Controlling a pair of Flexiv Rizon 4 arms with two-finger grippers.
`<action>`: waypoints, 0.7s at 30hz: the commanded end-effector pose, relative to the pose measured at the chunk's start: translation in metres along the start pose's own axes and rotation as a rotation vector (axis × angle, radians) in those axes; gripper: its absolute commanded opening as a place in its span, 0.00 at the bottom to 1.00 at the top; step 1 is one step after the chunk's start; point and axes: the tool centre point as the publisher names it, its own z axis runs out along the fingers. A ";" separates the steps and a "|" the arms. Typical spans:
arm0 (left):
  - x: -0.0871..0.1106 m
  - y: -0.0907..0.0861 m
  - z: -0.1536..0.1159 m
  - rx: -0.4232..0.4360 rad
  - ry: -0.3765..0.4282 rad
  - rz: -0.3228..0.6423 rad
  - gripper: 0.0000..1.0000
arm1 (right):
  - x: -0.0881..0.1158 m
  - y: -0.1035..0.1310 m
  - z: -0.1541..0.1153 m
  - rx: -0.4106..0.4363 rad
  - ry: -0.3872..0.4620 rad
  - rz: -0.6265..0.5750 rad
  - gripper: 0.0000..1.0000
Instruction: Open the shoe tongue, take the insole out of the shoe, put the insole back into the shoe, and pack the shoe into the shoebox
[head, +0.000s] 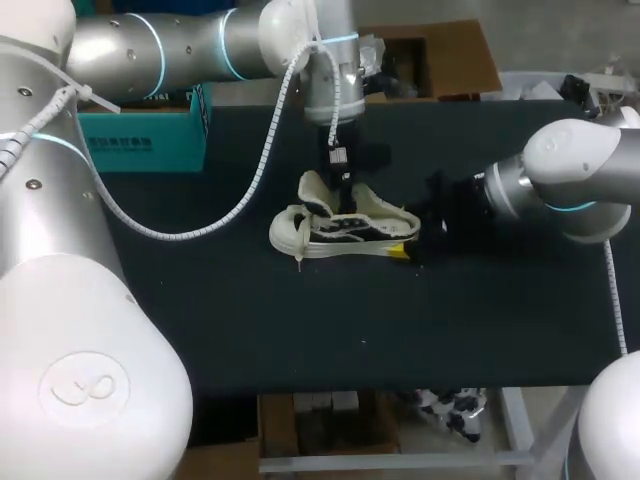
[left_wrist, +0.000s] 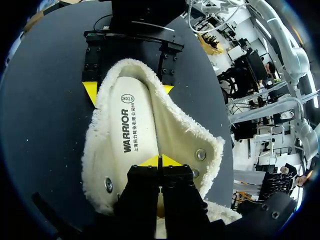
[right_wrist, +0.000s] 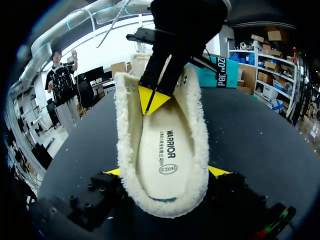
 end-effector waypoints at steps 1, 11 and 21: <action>-0.002 -0.001 -0.001 -0.003 0.006 -0.001 0.00 | -0.001 -0.006 0.001 -0.006 0.002 -0.001 0.00; 0.003 0.006 0.026 -0.018 -0.002 0.015 0.00 | -0.001 -0.006 0.001 -0.006 0.002 -0.001 0.00; 0.009 0.006 0.050 0.001 -0.194 -0.055 0.00 | -0.001 -0.006 0.001 -0.006 0.002 -0.001 0.00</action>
